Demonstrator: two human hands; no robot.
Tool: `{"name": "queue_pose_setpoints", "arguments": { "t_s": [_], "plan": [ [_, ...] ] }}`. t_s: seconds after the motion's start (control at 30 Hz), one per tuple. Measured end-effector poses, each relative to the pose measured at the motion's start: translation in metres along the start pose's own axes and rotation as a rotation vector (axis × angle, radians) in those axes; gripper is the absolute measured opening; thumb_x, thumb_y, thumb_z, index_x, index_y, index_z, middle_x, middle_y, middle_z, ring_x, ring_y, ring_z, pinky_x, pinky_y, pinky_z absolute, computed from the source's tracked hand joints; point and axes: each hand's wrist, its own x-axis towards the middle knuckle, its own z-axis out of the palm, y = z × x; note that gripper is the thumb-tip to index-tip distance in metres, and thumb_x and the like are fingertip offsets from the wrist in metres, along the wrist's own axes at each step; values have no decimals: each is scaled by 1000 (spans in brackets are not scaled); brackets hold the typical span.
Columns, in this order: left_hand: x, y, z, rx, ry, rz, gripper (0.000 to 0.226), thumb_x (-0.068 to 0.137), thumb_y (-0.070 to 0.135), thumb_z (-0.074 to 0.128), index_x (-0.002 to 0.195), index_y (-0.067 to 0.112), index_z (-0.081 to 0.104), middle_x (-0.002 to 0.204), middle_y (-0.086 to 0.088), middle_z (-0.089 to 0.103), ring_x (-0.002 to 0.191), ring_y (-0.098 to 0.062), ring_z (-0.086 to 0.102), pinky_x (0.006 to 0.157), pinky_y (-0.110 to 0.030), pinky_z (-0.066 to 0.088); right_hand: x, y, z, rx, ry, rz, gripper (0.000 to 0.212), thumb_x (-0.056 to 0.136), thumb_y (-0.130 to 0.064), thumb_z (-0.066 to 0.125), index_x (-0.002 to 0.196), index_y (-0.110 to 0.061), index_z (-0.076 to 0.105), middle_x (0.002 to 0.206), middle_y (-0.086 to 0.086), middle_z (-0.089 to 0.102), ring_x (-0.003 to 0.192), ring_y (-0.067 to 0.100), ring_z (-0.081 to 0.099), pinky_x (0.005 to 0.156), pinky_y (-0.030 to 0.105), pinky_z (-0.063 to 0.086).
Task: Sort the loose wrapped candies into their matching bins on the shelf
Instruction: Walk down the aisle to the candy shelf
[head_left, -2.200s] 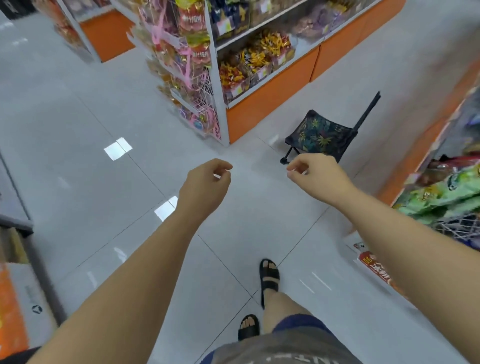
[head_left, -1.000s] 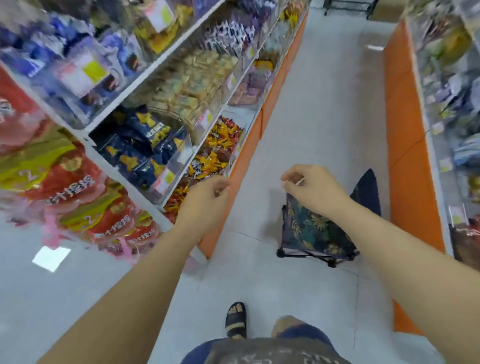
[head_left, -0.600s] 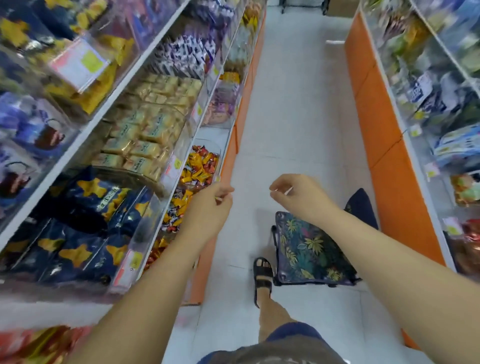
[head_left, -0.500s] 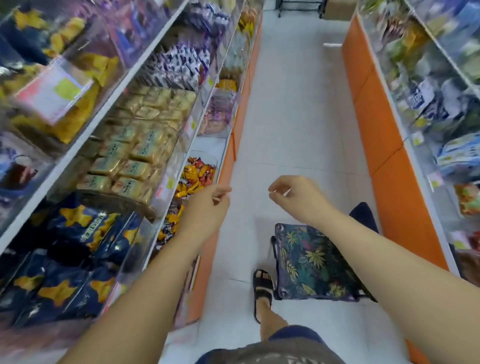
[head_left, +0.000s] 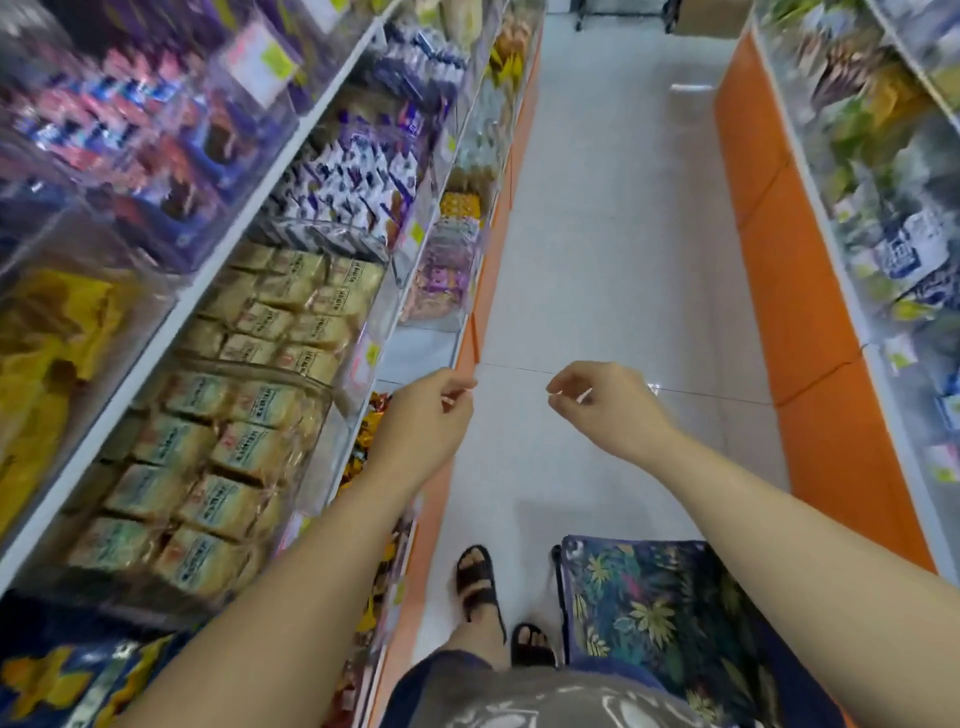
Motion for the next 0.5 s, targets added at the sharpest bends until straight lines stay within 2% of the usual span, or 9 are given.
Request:
{"name": "queue_pose_setpoints", "arguments": {
  "t_s": [0.2,0.37,0.5],
  "plan": [
    [56,-11,-9,158,-68,-25,26,94,23,50,117,27,62,109,10,65,93,-9,59,82,-29,50,81,-22,4,-11,-54,-15,8,86,-26,59,89,-31,63,83,-13,63,80,11,58,80,33,52],
    [84,-17,-19,220,-86,-74,25,95,27,49,117,30,60,114,11,63,95,-10,59,83,-33,50,131,-42,10,-40,-105,-81,12,86,-25,58,95,-26,67,85,-11,64,80,12,59,80,31,51],
    [102,-21,-28,287,-53,-127,26,95,26,48,119,31,58,116,11,61,99,-12,57,83,-31,48,165,-57,15,-81,-198,-169,15,88,-24,57,99,-24,67,85,-11,62,80,12,57,80,34,51]
  ]
}}
